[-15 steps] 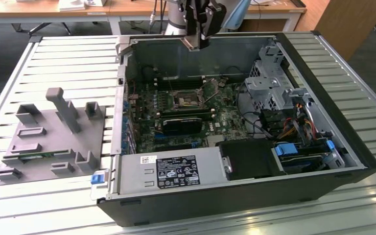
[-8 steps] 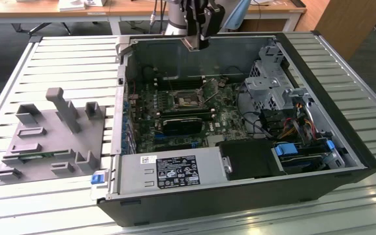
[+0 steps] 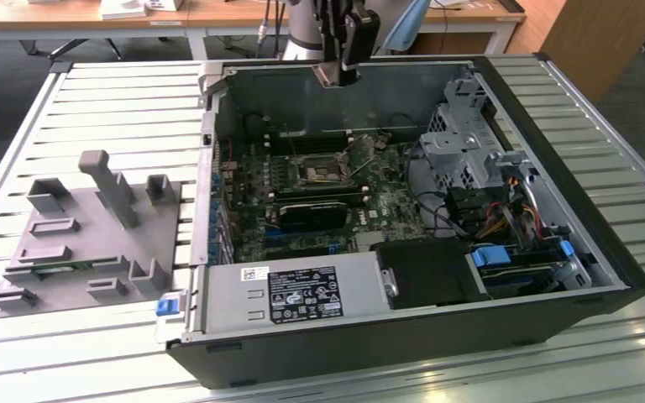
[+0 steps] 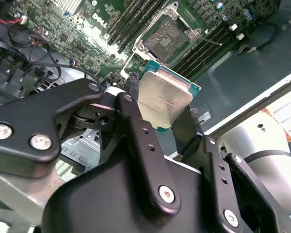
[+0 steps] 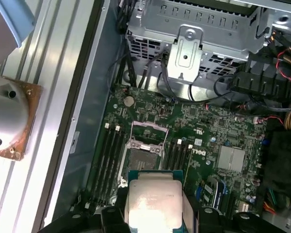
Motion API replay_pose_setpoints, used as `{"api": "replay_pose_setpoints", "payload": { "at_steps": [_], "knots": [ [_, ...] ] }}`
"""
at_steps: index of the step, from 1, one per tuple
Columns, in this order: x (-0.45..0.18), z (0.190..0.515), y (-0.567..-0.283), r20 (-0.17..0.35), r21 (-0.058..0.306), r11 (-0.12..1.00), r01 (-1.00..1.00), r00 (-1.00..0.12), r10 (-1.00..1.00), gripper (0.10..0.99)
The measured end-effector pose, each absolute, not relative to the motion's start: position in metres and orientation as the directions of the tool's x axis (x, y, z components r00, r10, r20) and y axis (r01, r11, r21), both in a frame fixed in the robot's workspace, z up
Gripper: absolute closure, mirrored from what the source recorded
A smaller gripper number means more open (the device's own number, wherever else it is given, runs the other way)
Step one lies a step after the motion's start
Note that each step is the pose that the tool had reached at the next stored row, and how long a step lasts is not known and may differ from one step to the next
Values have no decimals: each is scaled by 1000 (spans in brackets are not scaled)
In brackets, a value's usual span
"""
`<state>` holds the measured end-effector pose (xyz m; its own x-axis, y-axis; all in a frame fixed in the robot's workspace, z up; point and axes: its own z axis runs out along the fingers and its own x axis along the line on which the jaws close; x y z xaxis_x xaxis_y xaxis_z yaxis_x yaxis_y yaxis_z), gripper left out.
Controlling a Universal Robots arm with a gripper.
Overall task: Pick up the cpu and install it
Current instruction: 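Place the cpu into insertion slot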
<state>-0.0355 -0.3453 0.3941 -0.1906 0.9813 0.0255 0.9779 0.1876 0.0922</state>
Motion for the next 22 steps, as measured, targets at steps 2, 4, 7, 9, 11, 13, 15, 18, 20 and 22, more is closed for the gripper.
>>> {"api": "replay_pose_setpoints", "payload": {
  "at_steps": [2, 4, 7, 9, 11, 13, 15, 18, 20, 22],
  "knots": [
    [-36, 394, -345, 26, 92, 166, 982, -169, 985, 561],
    [-36, 393, -345, 26, 92, 143, 985, -146, 989, 561],
    [-36, 393, -345, 26, 92, 104, 990, -107, 994, 561],
    [-36, 392, -345, 26, 92, 89, 992, -91, 995, 561],
    [-36, 391, -344, 25, 92, 66, 994, -69, 997, 561],
    [-36, 390, -344, 25, 92, 50, 995, -52, 998, 561],
    [-36, 389, -343, 25, 91, 28, 995, -30, 999, 561],
    [-36, 386, -340, 23, 90, 20, 996, -22, 999, 561],
    [-36, 384, -336, 21, 90, 19, 996, -21, 1000, 561],
    [-36, 381, -335, 21, 90, 19, 996, -21, 1000, 561]
  ]
}}
